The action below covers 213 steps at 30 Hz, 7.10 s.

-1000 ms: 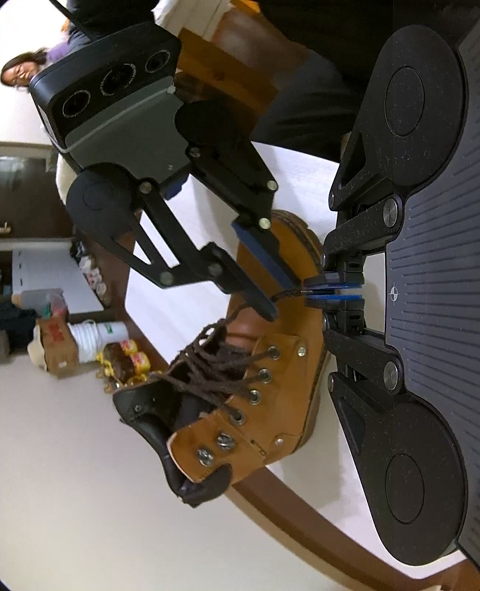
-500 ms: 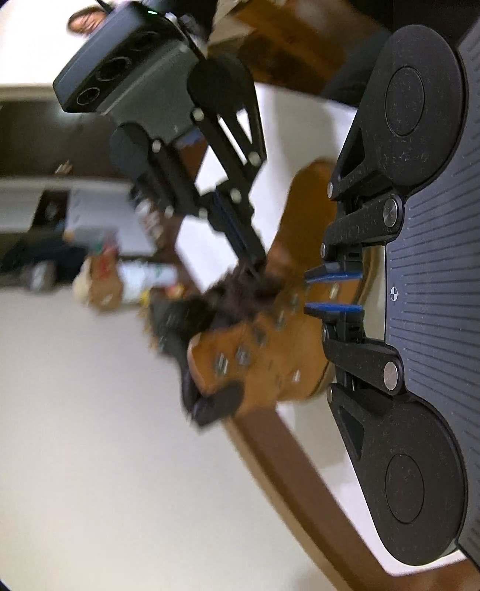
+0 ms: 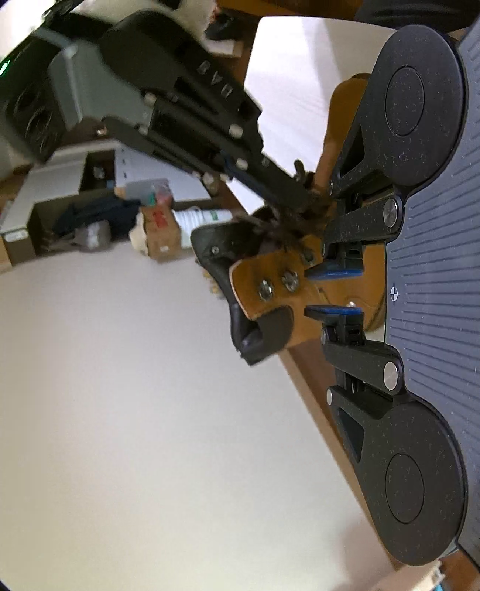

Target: Lace up shoes with both hands

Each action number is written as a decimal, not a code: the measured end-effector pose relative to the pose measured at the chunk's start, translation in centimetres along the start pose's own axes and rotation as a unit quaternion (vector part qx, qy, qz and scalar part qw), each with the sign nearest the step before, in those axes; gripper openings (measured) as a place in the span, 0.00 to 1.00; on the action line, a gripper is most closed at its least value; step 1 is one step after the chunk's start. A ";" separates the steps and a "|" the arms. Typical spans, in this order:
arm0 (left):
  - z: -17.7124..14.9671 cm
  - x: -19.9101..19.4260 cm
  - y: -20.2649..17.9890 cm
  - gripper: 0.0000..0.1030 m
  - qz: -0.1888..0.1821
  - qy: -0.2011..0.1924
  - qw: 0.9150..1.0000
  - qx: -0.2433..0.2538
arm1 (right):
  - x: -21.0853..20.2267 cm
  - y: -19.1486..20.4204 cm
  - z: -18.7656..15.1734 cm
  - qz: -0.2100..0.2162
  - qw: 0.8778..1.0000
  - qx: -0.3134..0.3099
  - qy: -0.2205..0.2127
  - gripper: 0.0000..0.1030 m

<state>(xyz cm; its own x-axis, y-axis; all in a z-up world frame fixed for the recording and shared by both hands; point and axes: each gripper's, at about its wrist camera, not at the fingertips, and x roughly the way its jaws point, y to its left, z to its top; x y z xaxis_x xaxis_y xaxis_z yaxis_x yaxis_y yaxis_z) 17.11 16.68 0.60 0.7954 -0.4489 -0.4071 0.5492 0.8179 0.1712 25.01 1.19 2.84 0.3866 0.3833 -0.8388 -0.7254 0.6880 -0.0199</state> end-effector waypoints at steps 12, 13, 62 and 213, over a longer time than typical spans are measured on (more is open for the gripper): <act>-1.6 1.0 1.2 0.47 -0.050 -0.041 0.998 -0.004 | 1.4 0.4 2.2 -0.051 0.996 0.041 0.062 0.03; -1.8 1.0 1.3 0.49 -0.052 -0.042 0.998 -0.004 | 1.5 0.5 2.3 -0.054 0.995 0.042 0.066 0.03; -4.7 2.8 1.0 0.75 -0.047 0.027 0.998 0.038 | 2.1 1.3 3.2 -0.078 0.993 0.017 0.083 0.04; -1.3 -3.2 1.6 0.02 0.026 0.070 0.993 0.092 | 3.5 -0.9 -8.2 -0.163 0.948 -0.242 -0.124 0.25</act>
<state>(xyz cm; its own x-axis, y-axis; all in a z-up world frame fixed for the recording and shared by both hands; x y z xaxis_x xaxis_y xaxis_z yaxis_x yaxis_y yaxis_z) 15.12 19.89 0.98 0.7882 -0.3428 -0.5111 0.5556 0.7535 0.3514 22.34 -3.13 -4.55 0.7142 0.3727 -0.5925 -0.6971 0.4553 -0.5539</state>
